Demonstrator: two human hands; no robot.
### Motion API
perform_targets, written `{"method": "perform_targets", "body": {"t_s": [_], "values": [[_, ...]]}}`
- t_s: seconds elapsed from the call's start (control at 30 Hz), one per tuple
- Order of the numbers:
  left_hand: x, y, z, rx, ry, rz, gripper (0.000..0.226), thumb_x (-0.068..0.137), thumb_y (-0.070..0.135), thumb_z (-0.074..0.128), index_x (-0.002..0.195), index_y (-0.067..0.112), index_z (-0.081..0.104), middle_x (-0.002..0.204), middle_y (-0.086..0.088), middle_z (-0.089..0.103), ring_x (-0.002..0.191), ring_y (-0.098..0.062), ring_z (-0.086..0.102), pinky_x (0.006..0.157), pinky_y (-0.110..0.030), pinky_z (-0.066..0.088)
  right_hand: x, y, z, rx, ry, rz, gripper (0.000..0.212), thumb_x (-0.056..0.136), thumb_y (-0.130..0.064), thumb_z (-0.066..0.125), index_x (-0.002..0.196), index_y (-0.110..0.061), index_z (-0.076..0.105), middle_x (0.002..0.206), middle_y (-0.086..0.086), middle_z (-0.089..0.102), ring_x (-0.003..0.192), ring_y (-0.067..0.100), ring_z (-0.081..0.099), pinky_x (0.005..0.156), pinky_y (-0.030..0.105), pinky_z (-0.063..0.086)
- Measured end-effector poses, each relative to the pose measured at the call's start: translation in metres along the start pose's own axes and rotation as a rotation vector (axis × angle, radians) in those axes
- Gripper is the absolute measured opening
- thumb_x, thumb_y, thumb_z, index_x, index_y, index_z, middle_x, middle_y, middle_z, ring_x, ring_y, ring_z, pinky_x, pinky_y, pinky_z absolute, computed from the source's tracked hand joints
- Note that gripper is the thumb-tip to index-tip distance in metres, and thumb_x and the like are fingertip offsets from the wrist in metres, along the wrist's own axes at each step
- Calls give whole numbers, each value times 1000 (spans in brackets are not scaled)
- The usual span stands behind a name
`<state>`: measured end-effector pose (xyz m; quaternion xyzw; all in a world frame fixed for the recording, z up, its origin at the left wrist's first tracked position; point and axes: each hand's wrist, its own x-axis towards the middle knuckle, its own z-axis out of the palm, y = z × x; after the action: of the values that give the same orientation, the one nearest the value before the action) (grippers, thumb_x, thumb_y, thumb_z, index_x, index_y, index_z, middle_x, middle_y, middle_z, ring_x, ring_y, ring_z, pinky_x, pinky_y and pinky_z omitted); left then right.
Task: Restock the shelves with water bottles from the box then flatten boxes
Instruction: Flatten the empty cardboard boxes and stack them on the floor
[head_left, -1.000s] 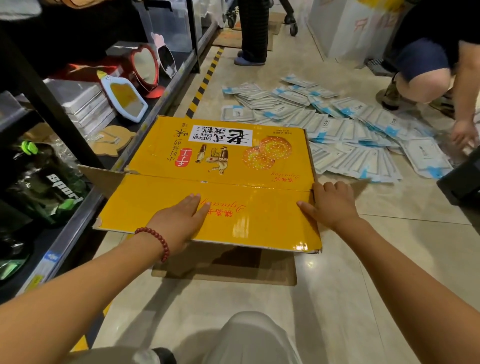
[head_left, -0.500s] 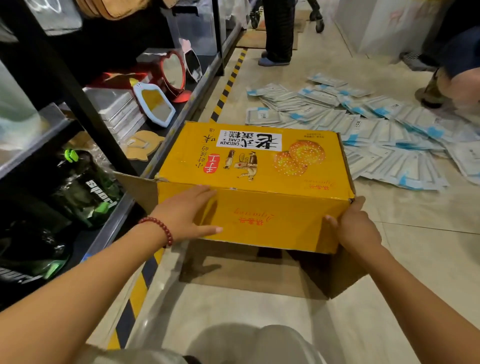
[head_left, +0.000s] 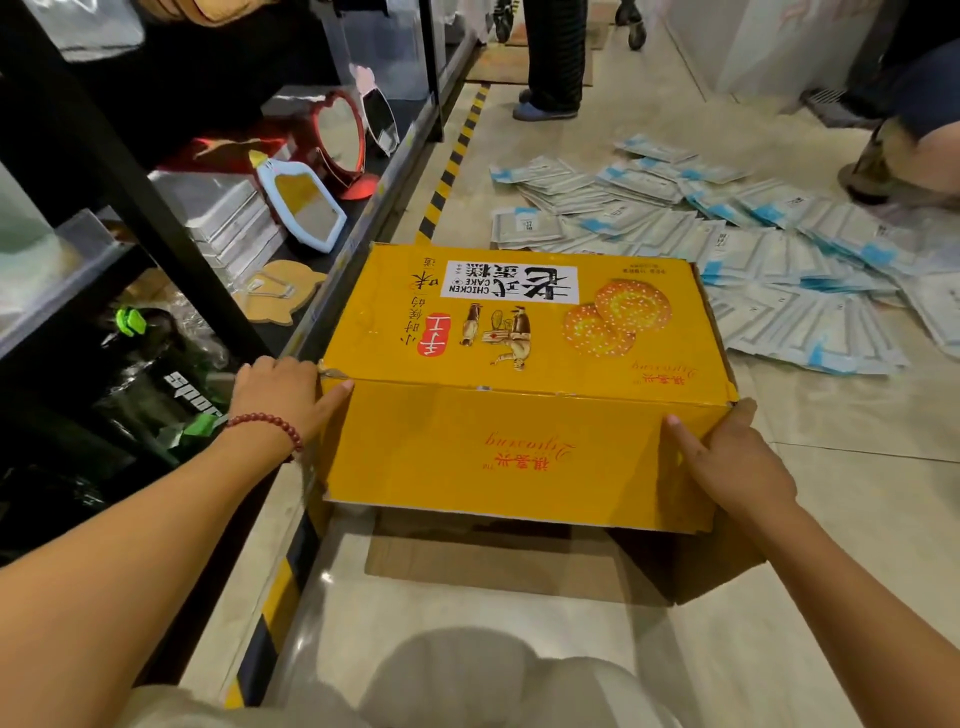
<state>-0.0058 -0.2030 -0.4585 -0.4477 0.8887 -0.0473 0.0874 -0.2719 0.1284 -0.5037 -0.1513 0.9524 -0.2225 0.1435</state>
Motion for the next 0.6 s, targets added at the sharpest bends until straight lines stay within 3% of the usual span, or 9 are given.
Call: {"method": "perform_targets", "body": {"t_s": [0.07,0.13,0.23,0.33,0.4,0.47,0.53,0.6], "values": [[-2,2,4,-139,-52,-6,50,93,60,28,86,14,46,76,-6,57,65,-21,52,73,-38,48,-1,0,-5,27,-23,0,86,83,-68,43,139,-8,16,127,21,55,104,42,58,76,48,48],[-6,7,10,-319,-146,-50,52,96,52,31,117,5,39,70,-7,55,54,-18,51,52,-29,43,-1,1,-11,58,-52,-10,84,84,-66,45,139,-9,17,132,19,52,107,41,57,78,49,48],[-10,18,13,-349,-172,-57,67,97,51,33,139,0,21,69,-7,54,53,-18,52,43,-26,35,-1,3,-18,79,-92,-2,82,86,-62,45,142,-10,14,138,17,48,113,42,54,83,50,46],[-4,25,14,-380,-138,-105,78,96,53,35,146,-2,13,76,-11,58,59,-21,56,47,-27,40,-2,4,-21,79,-100,-1,71,94,-54,39,143,-9,14,133,20,51,110,42,55,80,45,43],[-1,28,14,-402,-90,-111,84,93,57,38,149,2,6,104,-20,61,81,-30,62,60,-33,49,-5,4,-18,64,-81,-35,59,99,-44,32,142,-6,17,122,23,57,97,41,58,72,41,42],[-1,31,15,-366,-58,-98,88,91,61,38,150,7,2,133,-26,45,108,-38,55,80,-44,50,-11,2,-14,41,-46,-65,49,102,-35,27,141,-6,20,108,23,61,78,34,55,65,37,39],[-2,32,16,-362,-64,-109,92,87,66,39,149,7,6,139,-28,36,119,-43,46,89,-48,47,-18,1,-10,35,-15,-73,45,103,-31,26,142,-11,21,102,21,61,75,31,53,64,37,41],[-4,32,16,-367,-62,-119,96,81,74,38,147,8,15,136,-28,39,116,-44,46,88,-49,48,-25,-1,-10,49,-2,-71,43,102,-31,27,143,-15,24,101,18,60,82,35,56,66,38,43]]}}
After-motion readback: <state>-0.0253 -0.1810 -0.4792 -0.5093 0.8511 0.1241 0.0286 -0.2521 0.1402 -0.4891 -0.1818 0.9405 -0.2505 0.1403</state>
